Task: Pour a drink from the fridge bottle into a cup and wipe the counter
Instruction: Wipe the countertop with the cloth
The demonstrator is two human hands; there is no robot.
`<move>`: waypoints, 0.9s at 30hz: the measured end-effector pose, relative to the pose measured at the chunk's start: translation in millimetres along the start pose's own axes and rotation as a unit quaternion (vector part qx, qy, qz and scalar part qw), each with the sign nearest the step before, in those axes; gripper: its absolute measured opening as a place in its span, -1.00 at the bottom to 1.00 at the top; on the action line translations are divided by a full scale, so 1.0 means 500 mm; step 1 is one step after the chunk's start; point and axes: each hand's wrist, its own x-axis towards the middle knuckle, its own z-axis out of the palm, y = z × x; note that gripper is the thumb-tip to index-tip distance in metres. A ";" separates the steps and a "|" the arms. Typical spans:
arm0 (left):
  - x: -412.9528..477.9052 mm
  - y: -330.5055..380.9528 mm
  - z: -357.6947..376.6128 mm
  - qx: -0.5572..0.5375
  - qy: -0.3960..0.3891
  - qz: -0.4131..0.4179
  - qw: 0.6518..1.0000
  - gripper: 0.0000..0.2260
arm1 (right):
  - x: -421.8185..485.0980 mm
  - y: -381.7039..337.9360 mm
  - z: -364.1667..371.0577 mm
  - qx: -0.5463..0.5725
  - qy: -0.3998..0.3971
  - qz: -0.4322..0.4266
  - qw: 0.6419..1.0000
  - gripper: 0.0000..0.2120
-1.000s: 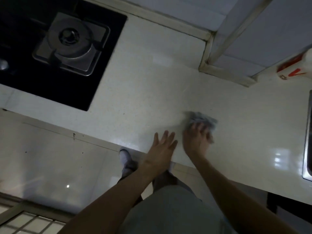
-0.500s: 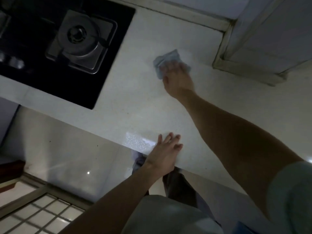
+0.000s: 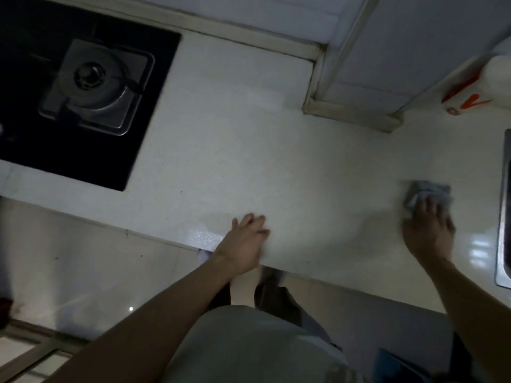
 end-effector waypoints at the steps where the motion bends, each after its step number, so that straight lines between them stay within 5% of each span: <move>1: 0.002 -0.001 0.002 0.002 0.003 0.001 1.000 -0.54 | -0.028 0.039 0.004 0.001 -0.002 0.040 0.999 -0.34; 7: 0.013 0.017 -0.005 0.007 0.014 -0.015 1.000 -0.65 | -0.117 0.091 0.037 0.040 0.003 0.193 0.980 -0.31; 11: 0.026 0.032 -0.022 -0.018 0.007 -0.052 0.998 -0.76 | -0.043 -0.024 0.009 0.147 0.013 0.352 0.924 -0.37; 13: 0.033 0.040 -0.027 -0.031 0.021 -0.076 0.996 -0.78 | -0.028 -0.099 0.003 0.172 0.027 0.286 0.942 -0.36; 17: 0.033 0.046 0.001 0.004 0.031 -0.079 0.996 -0.69 | -0.055 -0.232 0.010 0.094 -0.004 0.002 0.996 -0.34; 24: -0.010 0.062 0.031 0.023 0.009 -0.088 0.996 -0.47 | -0.149 -0.163 0.045 0.094 0.075 -0.329 0.937 -0.44; 27: -0.010 0.079 0.035 0.031 0.019 -0.098 0.995 -0.48 | -0.173 -0.046 0.059 0.101 0.078 -0.344 0.930 -0.51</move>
